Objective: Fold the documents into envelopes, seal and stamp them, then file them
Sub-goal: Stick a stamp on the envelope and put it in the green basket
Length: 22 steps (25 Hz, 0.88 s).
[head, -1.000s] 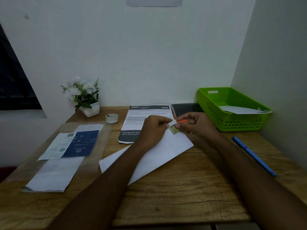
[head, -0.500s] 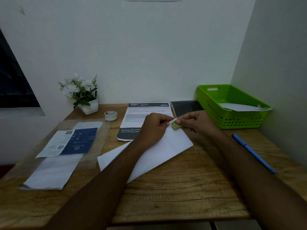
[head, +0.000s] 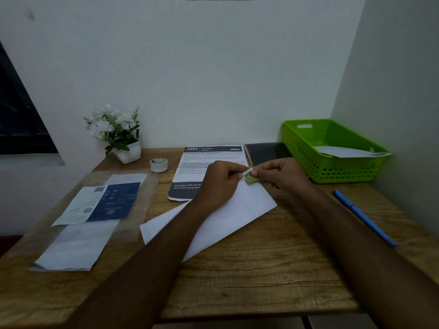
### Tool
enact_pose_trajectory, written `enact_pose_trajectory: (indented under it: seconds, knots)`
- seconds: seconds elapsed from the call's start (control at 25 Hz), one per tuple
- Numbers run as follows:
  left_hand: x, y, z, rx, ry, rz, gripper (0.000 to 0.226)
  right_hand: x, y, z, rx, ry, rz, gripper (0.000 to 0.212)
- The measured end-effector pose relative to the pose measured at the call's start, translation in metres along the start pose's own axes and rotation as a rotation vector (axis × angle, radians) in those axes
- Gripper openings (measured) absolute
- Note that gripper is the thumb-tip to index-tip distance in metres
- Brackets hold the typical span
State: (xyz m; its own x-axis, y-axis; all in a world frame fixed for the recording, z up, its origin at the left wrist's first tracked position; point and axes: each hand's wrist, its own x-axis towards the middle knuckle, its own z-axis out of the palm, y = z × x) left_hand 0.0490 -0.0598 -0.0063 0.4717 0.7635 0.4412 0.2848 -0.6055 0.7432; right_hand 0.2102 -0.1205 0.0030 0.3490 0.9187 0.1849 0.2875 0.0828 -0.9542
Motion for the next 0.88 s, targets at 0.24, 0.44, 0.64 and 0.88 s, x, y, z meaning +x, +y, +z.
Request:
enact_pose_trajectory:
  seconds: [0.24,0.44,0.64,0.88]
  knots:
    - [0.0008,-0.0009,0.0,-0.012,0.031,-0.018,0.024,-0.0045,-0.0042,0.0025,0.039,0.014,0.028,0.025]
    - [-0.0016,0.0016,0.0,-0.006,0.039,-0.016,0.023,-0.0061,-0.0057,0.0042,0.023,0.032,0.024,0.019]
    - [-0.0047,0.0058,-0.0002,-0.121,0.062,0.022,0.016,-0.008,-0.0066,0.0073,0.078,0.031,-0.003,0.019]
    - [-0.0012,0.0014,0.0008,-0.078,0.094,0.046,0.017,-0.0061,-0.0058,0.008,0.079,0.008,0.032,0.019]
